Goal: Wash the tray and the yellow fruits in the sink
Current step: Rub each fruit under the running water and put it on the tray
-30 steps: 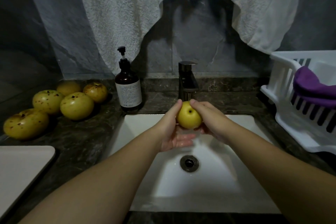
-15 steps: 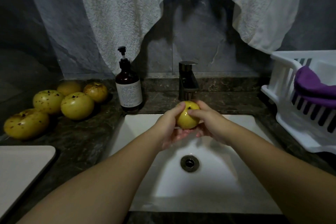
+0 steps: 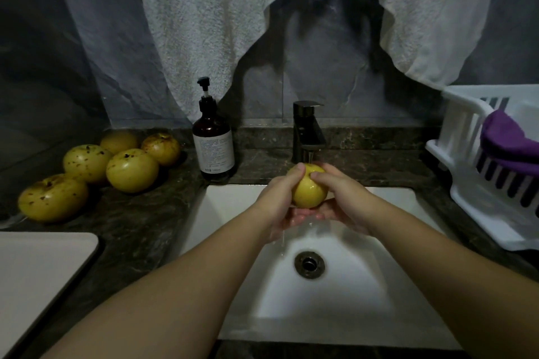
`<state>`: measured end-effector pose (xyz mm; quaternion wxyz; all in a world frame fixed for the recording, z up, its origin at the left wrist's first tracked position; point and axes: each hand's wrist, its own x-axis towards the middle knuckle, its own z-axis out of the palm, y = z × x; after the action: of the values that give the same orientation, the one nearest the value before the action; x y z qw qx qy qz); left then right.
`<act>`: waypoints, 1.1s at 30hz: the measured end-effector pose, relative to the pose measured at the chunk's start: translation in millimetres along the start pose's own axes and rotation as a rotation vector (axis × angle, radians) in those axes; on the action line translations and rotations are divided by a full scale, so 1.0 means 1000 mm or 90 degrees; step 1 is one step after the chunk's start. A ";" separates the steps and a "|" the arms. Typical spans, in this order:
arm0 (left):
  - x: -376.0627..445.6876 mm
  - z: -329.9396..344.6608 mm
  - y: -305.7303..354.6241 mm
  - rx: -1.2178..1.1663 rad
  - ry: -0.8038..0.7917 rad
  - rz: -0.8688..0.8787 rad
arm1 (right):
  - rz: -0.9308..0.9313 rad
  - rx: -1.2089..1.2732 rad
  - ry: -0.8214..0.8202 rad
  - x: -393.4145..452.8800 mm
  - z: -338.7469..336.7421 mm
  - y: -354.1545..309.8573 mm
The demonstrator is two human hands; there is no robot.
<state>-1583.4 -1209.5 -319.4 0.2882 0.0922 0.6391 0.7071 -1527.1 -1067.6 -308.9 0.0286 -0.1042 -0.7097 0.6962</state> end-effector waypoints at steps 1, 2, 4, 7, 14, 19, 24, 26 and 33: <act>0.000 0.001 0.000 -0.001 0.001 0.005 | -0.001 0.003 0.019 0.001 0.003 -0.001; 0.001 0.002 0.001 0.000 0.001 0.011 | -0.004 0.000 0.044 0.002 0.007 -0.002; 0.001 0.004 0.001 0.000 0.001 0.023 | -0.011 -0.022 0.098 0.006 0.014 -0.005; 0.000 0.004 0.003 -0.008 0.014 0.020 | -0.016 -0.032 0.086 0.006 0.015 -0.006; -0.005 0.005 0.003 0.023 0.008 0.016 | 0.008 0.014 0.005 -0.005 0.001 -0.006; -0.004 0.006 0.003 0.029 0.014 0.009 | 0.010 -0.090 0.064 -0.002 0.011 -0.008; -0.002 -0.001 0.001 0.009 0.019 -0.037 | 0.009 -0.121 -0.003 -0.008 0.001 -0.004; -0.003 0.000 0.001 0.009 0.017 -0.053 | -0.021 -0.167 0.013 -0.008 -0.001 -0.003; -0.007 0.001 0.004 -0.010 -0.029 -0.109 | -0.083 -0.289 0.129 0.001 0.005 0.001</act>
<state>-1578.4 -1211.9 -314.0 0.3625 0.0509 0.6322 0.6829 -1528.8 -1072.5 -310.4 0.1204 -0.1316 -0.8463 0.5020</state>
